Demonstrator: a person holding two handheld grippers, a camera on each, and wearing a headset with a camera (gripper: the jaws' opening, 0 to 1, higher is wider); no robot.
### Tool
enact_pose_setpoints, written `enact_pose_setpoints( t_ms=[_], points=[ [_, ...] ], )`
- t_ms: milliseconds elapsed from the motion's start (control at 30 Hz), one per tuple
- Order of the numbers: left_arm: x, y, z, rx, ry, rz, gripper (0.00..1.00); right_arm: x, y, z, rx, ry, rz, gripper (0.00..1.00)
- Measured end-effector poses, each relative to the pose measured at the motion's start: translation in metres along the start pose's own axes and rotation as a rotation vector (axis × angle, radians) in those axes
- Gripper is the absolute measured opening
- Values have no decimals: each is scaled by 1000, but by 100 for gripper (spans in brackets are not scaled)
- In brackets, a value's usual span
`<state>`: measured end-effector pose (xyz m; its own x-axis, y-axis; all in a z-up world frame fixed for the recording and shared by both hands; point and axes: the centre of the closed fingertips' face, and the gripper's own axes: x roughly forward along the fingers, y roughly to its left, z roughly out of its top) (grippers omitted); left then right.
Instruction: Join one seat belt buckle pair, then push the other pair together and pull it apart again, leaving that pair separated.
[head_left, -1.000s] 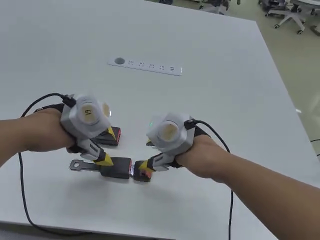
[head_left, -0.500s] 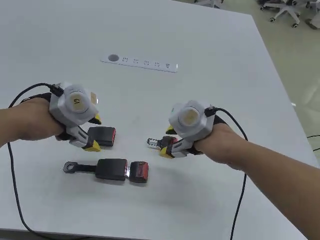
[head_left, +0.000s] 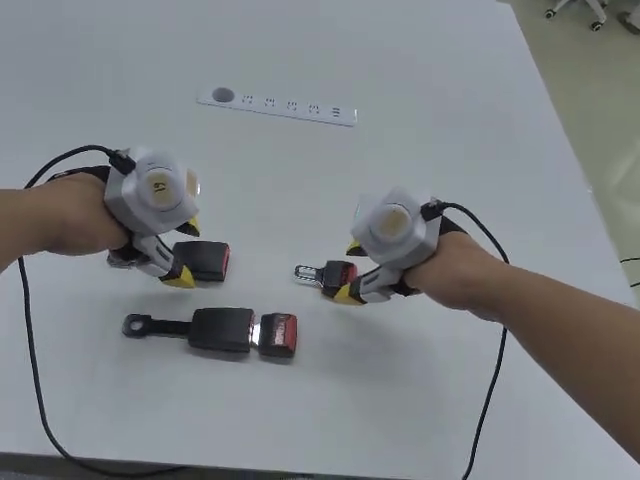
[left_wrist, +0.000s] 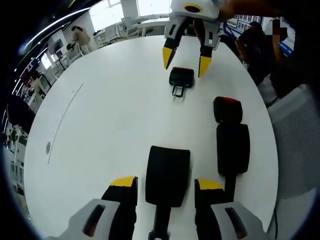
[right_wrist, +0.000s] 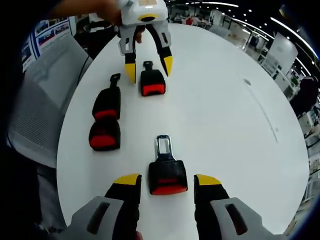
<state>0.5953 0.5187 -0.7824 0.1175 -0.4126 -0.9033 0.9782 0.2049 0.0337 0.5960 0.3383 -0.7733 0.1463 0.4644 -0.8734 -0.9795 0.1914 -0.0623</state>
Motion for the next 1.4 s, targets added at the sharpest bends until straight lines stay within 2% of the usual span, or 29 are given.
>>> enact_pose_setpoints(
  t_ms=[100,233,333,433,500,567,767,1000,1300,1400],
  points=[
    [2,5,1,-18,-28,-3,44,2,2,0,4,-6,11,39],
    [7,2,-1,-9,-14,-28,43,10,2,-7,-7,20,32,39],
    [8,-3,-4,-3,13,-49,40,10,4,-11,10,21,46,37],
    [10,-1,-7,-6,20,-47,38,10,1,-14,7,26,52,35],
    [10,0,-4,-4,9,-45,36,14,3,-17,1,32,60,34],
    [9,-1,-4,3,11,-45,36,14,1,-17,19,15,71,33],
    [6,-4,-2,36,3,-54,35,14,1,-16,-12,7,76,33],
    [12,1,-7,70,18,-57,34,15,1,-17,-14,12,74,32],
    [12,1,-8,60,22,-62,34,19,1,-10,-14,14,75,32],
    [11,0,-7,60,20,-64,34,23,8,-3,-26,8,80,32]
  ],
)
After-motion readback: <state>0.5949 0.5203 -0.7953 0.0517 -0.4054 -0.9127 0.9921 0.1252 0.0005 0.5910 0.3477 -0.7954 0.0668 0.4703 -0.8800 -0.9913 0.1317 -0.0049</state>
